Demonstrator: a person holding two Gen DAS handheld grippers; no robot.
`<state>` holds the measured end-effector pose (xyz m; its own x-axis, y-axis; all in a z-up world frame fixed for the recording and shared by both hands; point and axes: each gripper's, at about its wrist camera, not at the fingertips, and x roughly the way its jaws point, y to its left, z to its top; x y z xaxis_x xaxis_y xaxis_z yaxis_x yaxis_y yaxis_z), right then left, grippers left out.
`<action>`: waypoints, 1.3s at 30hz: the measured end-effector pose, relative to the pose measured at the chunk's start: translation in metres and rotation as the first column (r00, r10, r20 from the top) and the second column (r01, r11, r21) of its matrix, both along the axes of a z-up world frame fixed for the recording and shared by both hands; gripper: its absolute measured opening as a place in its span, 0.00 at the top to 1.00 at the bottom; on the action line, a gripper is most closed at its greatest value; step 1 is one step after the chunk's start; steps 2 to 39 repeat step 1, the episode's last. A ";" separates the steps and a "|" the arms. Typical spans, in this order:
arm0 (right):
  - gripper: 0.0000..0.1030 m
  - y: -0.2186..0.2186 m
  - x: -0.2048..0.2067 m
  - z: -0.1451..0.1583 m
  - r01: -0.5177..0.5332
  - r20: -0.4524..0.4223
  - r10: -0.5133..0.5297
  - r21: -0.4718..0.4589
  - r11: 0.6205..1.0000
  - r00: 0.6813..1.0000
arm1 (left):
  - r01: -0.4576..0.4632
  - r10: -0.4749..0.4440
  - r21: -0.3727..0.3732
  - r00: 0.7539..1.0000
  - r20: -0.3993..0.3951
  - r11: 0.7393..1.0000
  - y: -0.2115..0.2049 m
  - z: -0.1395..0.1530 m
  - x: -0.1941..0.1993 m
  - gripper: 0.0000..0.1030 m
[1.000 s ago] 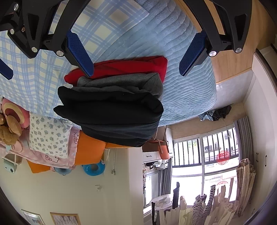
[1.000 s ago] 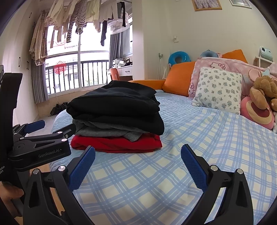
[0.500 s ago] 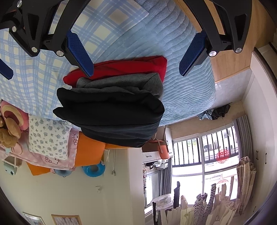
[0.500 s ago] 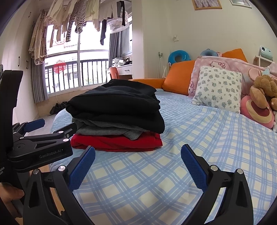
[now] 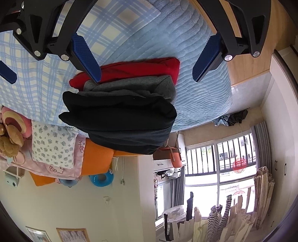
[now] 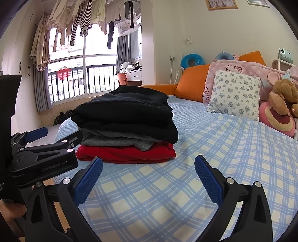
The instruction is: Fold large clothes
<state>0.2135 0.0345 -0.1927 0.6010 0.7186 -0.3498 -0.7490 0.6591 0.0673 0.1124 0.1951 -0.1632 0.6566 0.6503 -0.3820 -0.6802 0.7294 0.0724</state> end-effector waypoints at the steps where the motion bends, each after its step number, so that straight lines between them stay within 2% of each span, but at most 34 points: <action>1: 0.05 -0.001 0.000 0.000 0.001 0.002 -0.001 0.003 1.000 1.000 | -0.005 0.005 0.002 1.000 0.000 1.000 0.000 0.000 0.000 0.03; 39: 0.05 -0.001 0.000 0.000 0.001 0.002 -0.001 0.003 1.000 1.000 | -0.005 0.005 0.002 1.000 0.000 1.000 0.000 0.000 0.000 0.03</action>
